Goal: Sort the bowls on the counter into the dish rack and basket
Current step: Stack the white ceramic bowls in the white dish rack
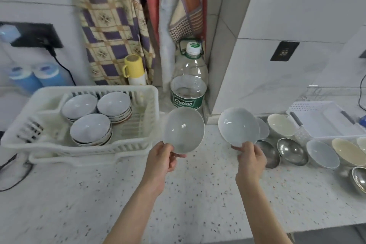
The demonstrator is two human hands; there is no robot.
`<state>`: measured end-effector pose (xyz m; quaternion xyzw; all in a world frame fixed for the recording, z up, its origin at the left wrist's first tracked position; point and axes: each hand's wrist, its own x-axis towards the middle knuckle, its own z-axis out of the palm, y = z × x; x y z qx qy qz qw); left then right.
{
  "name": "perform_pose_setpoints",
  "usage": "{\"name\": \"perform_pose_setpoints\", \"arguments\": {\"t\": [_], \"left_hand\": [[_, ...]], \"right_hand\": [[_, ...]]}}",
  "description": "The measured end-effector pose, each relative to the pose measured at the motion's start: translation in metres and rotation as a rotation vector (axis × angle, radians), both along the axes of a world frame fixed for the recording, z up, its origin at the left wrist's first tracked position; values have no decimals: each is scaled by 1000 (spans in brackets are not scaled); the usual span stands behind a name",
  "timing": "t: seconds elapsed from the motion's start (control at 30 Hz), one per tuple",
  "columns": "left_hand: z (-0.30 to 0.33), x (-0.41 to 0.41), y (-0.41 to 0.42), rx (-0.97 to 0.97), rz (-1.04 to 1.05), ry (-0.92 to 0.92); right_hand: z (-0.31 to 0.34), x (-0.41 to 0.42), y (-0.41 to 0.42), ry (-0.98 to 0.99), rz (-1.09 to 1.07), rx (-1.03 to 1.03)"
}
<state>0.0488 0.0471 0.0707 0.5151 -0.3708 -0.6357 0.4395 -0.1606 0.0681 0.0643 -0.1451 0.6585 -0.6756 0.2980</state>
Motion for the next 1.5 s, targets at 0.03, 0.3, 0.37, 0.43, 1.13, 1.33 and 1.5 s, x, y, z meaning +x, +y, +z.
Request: {"name": "perform_pose_setpoints", "arguments": {"t": [0.03, 0.3, 0.37, 0.43, 1.13, 1.33, 1.5], "left_hand": [[3, 17, -2, -20, 29, -2], [6, 141, -6, -51, 234, -65], [4, 165, -9, -35, 273, -82], [2, 187, -14, -22, 326, -101], [-10, 242, -72, -95, 435, -76], [-20, 237, -80, -106, 485, -76], [-30, 240, -80, -76, 528, -74]], "right_hand": [[4, 14, -7, 19, 52, 1], [28, 122, -56, 237, 481, 94], [30, 140, -68, 336, 553, 166], [31, 155, -80, 406, 610, 232], [13, 210, -156, 896, 869, 792], [2, 225, -161, 918, 890, 804], [-7, 228, -163, 980, 926, 830]]}}
